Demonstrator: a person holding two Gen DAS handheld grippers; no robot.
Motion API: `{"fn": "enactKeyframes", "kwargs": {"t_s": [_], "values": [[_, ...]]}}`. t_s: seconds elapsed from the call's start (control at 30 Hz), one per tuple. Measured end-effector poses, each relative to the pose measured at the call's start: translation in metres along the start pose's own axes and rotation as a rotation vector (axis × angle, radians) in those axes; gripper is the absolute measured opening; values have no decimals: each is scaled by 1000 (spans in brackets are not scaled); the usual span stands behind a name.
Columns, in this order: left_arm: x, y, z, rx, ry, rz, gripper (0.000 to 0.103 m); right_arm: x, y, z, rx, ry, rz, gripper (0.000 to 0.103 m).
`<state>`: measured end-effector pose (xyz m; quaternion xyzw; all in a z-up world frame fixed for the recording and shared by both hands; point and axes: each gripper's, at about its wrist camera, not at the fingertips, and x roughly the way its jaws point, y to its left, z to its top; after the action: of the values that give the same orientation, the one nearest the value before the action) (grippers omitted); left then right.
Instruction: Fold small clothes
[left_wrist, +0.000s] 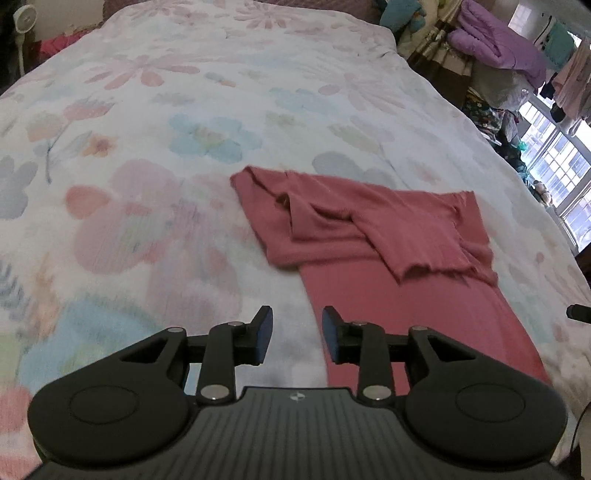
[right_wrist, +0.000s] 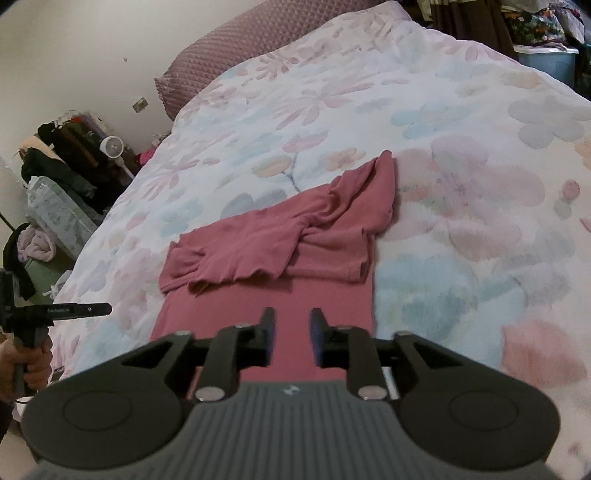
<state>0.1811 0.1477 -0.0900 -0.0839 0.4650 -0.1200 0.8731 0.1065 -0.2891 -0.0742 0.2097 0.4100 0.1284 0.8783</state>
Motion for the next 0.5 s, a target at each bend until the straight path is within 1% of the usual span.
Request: {"fn": "enactKeyframes", "kwargs": {"t_s": [0.1, 0.17, 0.23, 0.3, 0.37, 0.43, 0.5], "values": [[-9, -1, -16, 10, 17, 8, 41, -9, 3, -14, -19, 8, -3, 26], [-13, -1, -30, 10, 32, 17, 47, -11, 4, -25, -17, 26, -3, 26], [-17, 1, -48, -14, 61, -10, 51, -11, 4, -35, -1, 47, -6, 26], [-20, 4, -67, -43, 87, -57, 54, -10, 7, -44, -3, 68, -15, 28], [-21, 6, -83, -73, 109, -87, 59, -11, 10, -53, -8, 87, -23, 29], [-19, 8, -96, -107, 140, -115, 59, -13, 10, -61, 7, 105, -33, 33], [-17, 7, -105, -114, 156, -130, 59, -18, 9, -67, 23, 114, -56, 38]]}}
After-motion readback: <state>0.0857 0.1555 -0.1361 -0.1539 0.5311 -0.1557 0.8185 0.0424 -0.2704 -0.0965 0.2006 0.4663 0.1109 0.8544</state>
